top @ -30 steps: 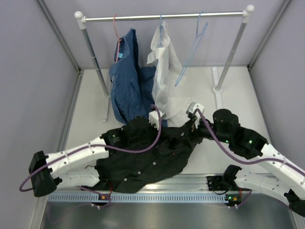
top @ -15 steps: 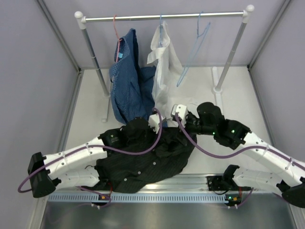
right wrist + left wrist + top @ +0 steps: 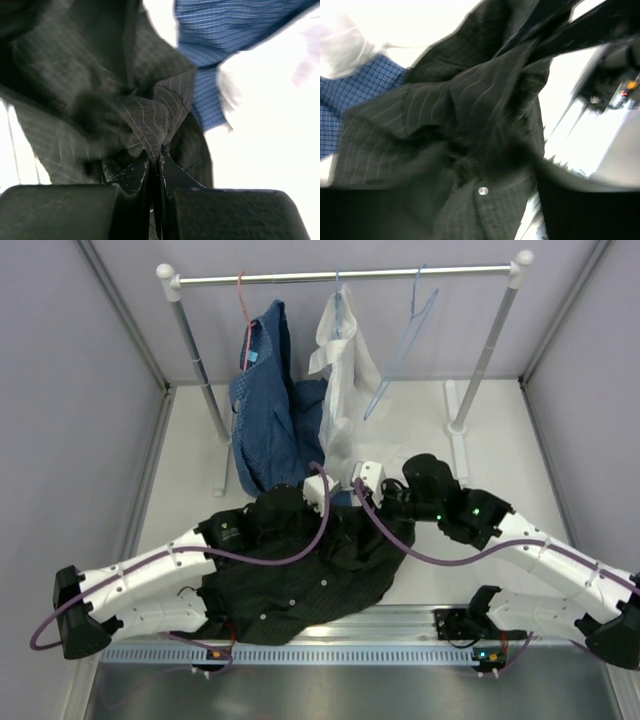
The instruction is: Place the shirt on the hanger
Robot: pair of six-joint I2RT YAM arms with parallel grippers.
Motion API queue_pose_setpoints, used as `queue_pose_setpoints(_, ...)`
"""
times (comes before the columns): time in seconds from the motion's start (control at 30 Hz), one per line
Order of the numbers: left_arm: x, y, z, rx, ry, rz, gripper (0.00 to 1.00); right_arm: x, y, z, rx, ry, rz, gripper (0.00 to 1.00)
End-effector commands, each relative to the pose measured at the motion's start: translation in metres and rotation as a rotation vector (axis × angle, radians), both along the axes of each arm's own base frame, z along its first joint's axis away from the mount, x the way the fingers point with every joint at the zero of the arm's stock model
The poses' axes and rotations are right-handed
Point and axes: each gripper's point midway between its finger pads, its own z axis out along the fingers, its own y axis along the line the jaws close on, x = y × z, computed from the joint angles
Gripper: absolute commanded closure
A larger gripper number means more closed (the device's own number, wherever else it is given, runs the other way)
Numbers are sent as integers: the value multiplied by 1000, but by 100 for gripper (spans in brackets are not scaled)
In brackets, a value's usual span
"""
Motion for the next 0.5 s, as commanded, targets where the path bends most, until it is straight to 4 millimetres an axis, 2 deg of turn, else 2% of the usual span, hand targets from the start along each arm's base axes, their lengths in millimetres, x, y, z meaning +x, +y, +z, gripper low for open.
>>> queue_pose_setpoints(0.0,22,13,37,-41,-82,143,9,19,-9,45,131,-150,-116,100)
queue_pose_setpoints(0.03,24,15,41,-47,-90,162,2,19,-15,56,169,-161,-158,100)
queue_pose_setpoints(0.17,30,15,74,-135,-106,220,2,34,-37,68,198,-148,-354,100)
queue_pose_setpoints(0.2,30,13,81,-163,-106,226,2,36,-40,68,188,-135,-389,100)
queue_pose_setpoints(0.23,29,8,84,-176,-107,211,2,36,-41,55,149,-79,-412,100)
queue_pose_setpoints(0.3,27,-2,95,-221,-133,197,2,39,-43,57,127,-49,-456,100)
queue_pose_setpoints(0.33,24,-6,97,-225,-150,199,2,42,-41,49,108,-12,-487,100)
queue_pose_setpoints(0.47,24,-20,97,-233,-176,244,5,44,-44,50,120,37,-562,100)
